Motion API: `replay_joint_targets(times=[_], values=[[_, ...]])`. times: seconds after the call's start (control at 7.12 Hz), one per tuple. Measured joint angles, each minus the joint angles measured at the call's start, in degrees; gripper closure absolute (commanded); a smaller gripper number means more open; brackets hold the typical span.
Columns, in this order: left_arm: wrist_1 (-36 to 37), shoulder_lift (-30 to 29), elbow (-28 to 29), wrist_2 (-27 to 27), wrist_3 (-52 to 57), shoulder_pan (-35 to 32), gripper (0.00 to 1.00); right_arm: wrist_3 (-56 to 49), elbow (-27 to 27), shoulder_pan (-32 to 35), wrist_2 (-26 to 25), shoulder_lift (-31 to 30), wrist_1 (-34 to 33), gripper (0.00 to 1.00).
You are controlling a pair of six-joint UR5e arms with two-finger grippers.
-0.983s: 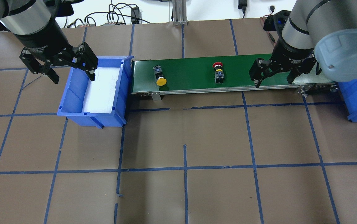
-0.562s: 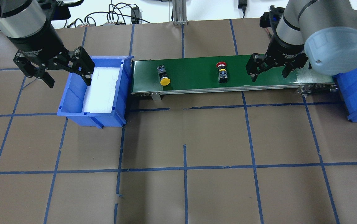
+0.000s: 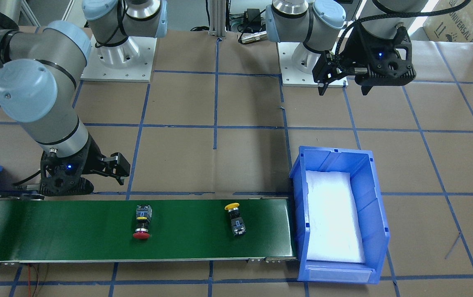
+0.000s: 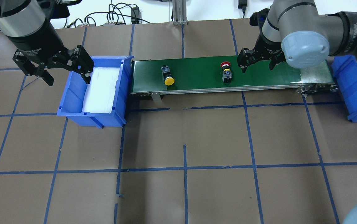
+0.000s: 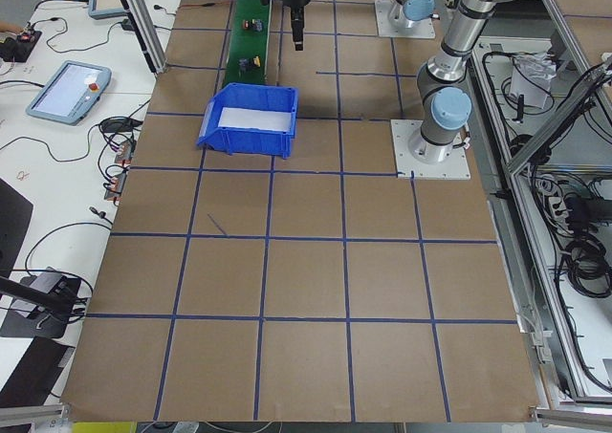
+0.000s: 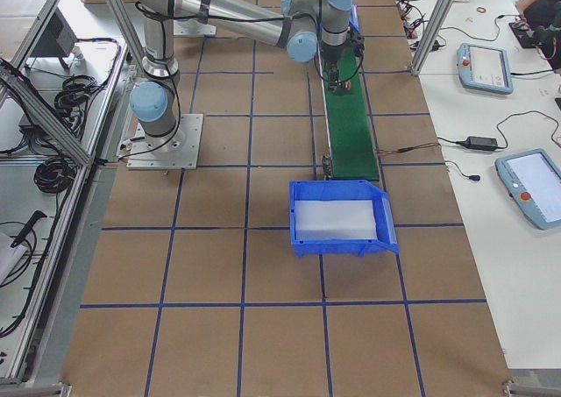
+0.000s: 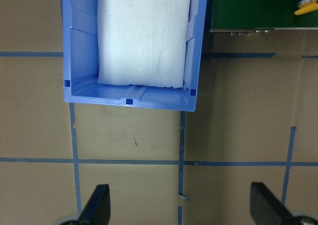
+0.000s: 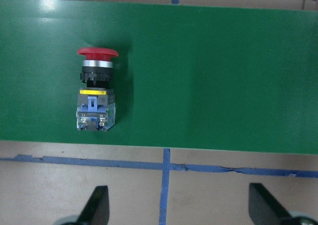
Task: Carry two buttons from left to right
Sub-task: 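Lower the right gripper and grasp the red-capped button on the belt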
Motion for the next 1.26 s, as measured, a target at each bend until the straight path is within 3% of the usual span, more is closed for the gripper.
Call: replay_joint_targets(times=[0.7, 1.26], values=[[0.0, 0.4, -0.2, 0.2, 0.0, 0.0, 0.00, 4.5, -3.5, 0.1, 1.0, 6.9, -3.4, 0.00], [-0.5, 0.4, -0.3, 0.3, 0.0, 0.0, 0.00, 6.6, -3.9, 0.1, 4.8, 9.1, -4.1, 0.00]])
